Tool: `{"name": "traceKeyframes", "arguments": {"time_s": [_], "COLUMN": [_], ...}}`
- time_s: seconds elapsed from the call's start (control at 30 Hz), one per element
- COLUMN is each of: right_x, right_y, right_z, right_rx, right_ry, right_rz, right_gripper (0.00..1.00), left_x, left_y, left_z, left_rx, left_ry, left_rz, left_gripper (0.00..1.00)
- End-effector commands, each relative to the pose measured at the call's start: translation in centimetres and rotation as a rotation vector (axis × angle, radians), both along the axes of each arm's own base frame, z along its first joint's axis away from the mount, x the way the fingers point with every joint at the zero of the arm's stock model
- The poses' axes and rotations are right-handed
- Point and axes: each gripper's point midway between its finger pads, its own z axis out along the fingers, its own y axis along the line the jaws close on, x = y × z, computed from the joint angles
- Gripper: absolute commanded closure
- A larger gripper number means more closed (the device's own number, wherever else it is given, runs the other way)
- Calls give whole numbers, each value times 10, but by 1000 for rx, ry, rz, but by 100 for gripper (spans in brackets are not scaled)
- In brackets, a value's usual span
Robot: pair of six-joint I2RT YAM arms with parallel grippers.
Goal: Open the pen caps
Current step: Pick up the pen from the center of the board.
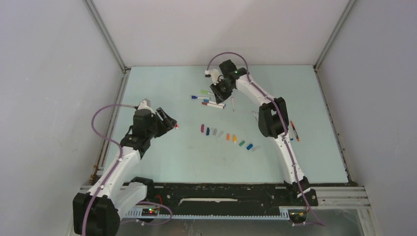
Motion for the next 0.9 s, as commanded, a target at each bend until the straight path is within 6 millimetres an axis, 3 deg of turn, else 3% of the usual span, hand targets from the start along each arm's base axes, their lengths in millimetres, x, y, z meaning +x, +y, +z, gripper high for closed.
{"name": "traceKeyframes", "arguments": {"time_s": [0.0, 0.57, 0.87], "right_x": [8, -1, -16], "right_y": [8, 9, 12], "right_z": [3, -17, -29], "right_rx": [2, -33, -127], "right_ry": [-38, -9, -40], "right_rz": [11, 35, 113], "right_gripper": [75, 75, 77], "left_x": [-1, -1, -3], "left_y": [0, 0, 0], "left_z": [-3, -7, -8], "left_rx": [4, 7, 6], "left_ry": [-6, 5, 6], "left_rz": [-17, -25, -26], "left_gripper": [31, 31, 31]}}
